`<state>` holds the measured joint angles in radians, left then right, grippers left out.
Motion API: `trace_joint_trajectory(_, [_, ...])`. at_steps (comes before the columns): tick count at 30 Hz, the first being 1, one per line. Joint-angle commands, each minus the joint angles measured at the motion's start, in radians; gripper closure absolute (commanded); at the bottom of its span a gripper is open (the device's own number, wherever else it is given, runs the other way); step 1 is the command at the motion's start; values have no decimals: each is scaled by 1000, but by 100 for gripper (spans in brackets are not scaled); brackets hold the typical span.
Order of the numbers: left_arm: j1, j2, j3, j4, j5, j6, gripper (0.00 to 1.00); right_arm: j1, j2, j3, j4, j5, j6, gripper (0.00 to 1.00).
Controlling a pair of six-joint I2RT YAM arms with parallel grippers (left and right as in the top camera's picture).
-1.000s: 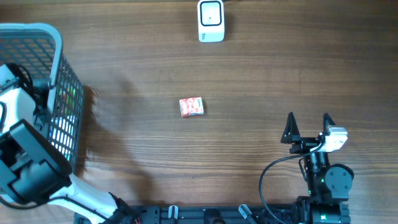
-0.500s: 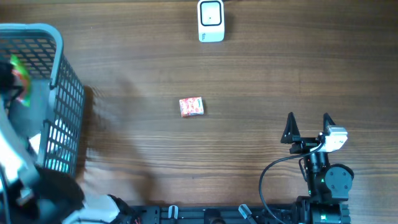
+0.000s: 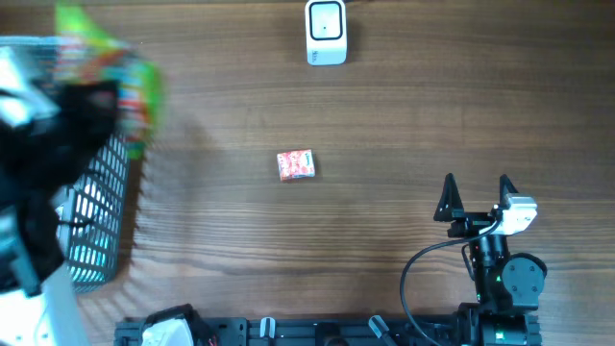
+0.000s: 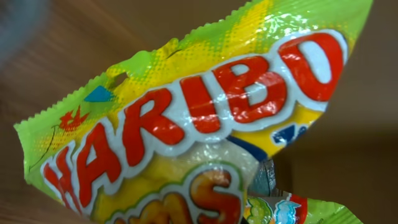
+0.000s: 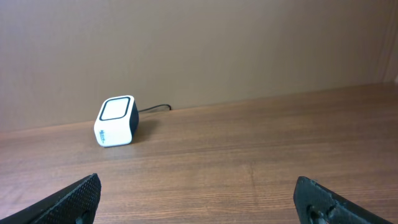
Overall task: Scan the item barcode
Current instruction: 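Carry the Haribo bag with the left gripper and drop it on the table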
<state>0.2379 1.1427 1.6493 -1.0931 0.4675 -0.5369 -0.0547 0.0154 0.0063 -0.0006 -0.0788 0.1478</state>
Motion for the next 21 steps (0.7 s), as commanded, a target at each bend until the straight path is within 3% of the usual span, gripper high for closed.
trace_joint_trajectory(1, [-294,70,-69,5,-103,61,96,3,-6,-1,3,-8,-10,0])
trace_joint_trajectory(6, [-702,358,-155,125,-239,59,96,3,-6,-1,3,-8,-10,0])
trace_joint_trajectory(13, [-940,800,-155,384,-261,59,93,3,-6,-1,3,-8,-11,0])
trace_joint_trajectory(17, [-974,846,-155,440,-261,60,63,3,-6,-1,3,-8,-11,0])
trace_joint_trajectory(18, [-975,833,-149,439,-274,63,42,3,-6,-1,3,-8,-10,0])
trace_joint_trajectory(19, [-975,824,-144,438,-284,63,37,3,-6,-1,3,-8,-11,0])
trace_joint_trajectory(20, [-975,808,-135,431,-295,63,18,3,-6,-1,3,-8,-10,0])
trace_joint_trajectory(21, [-975,775,-114,420,-335,65,7,3,-6,-1,3,-8,-11,0])
